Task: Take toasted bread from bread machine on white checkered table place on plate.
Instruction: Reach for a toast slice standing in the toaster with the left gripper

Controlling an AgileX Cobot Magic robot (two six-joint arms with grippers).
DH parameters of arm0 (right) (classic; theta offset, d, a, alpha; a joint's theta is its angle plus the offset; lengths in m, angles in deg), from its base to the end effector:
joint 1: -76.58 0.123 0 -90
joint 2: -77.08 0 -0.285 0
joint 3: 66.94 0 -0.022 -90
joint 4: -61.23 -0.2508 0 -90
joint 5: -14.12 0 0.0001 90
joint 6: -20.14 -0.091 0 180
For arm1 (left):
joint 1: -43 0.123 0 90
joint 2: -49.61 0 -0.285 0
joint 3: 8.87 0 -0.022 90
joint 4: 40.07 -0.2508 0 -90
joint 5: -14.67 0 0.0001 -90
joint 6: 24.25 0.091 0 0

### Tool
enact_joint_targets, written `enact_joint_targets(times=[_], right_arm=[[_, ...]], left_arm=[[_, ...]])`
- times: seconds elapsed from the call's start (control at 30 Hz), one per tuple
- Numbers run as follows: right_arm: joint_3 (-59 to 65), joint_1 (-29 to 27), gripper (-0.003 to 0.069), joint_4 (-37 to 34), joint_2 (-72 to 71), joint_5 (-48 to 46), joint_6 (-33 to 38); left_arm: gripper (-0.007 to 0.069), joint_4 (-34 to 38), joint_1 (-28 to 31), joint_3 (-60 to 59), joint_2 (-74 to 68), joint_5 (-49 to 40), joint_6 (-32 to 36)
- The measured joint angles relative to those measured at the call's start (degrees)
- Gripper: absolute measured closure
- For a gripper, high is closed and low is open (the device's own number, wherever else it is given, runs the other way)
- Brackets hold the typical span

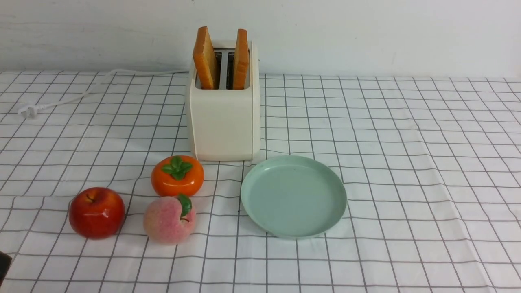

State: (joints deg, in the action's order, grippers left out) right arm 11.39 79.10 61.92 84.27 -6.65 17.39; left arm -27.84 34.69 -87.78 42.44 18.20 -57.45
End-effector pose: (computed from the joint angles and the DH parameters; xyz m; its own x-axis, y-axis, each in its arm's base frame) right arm 0.0528 0.0019 0.1746 -0.2815 0.0244 -0.9593 -0.0296 0.9990 0.0341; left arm 0.0558 -0.0070 0.2092 -0.0047 -0.7189 -0.6951 0.1829 0.6827 -0.7074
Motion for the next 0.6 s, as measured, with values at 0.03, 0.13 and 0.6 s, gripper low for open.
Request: enact_joint_targets(times=[0.03, 0.13, 0.6], right_arm=[[0.0, 0.0, 0.0419, 0.0, 0.0, 0.2, 0.0], [0.4, 0.0, 0.0419, -2.2, 0.0, 5.1, -2.8], [-12.9, 1.9, 0.0577, -12.1, 7.5, 8.1, -21.4]], left_arm=[[0.0387, 0.3, 0.0, 0.0, 0.0, 0.1, -0.3], [0.0387, 2.0, 0.0, 0.0, 0.0, 2.4, -2.4], [0.0638, -2.1, 0.0, 22.6, -17.4, -13.3, 7.8]])
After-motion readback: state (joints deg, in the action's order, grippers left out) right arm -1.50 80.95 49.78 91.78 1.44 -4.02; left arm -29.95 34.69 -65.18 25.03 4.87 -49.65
